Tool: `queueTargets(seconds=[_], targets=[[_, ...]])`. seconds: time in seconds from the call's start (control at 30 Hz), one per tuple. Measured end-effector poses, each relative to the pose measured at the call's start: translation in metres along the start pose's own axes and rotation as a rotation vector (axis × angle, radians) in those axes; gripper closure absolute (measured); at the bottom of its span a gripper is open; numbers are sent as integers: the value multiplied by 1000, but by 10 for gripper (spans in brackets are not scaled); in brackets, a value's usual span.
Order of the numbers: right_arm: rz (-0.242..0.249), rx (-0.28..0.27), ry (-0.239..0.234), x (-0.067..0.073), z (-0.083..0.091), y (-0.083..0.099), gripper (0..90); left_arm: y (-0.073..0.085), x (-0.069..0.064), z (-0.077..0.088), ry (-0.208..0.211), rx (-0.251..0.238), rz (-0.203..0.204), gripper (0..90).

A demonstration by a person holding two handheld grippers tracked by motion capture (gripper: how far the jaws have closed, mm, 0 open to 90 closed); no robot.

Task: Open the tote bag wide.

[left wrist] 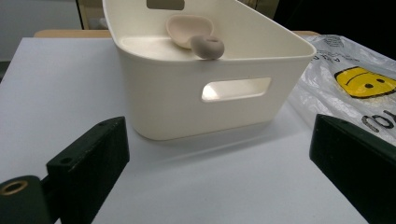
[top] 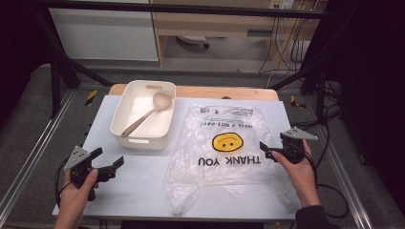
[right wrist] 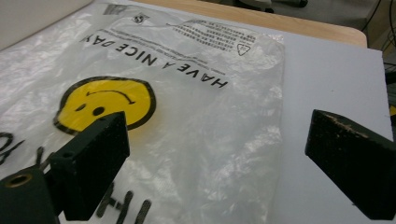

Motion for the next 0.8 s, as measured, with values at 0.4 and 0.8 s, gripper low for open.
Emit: queueTargets(seconds=[0.4, 0.8], targets=[[-81, 28, 55, -39, -34, -5, 242, 4, 5, -1, -22, 14, 12, 50], [-119, 96, 58, -54, -57, 13, 439, 5, 3, -2, -37, 17, -1, 58]])
Point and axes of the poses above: each handheld gripper's, and its own axes: z roughly backward along the jaws, y roughly out of its underside, x roughly to its left, the point moved 9 cm from there along -z, roughly forward along the jaws, and after that the axes turned 1 degree about y, right-handed, at the moved point
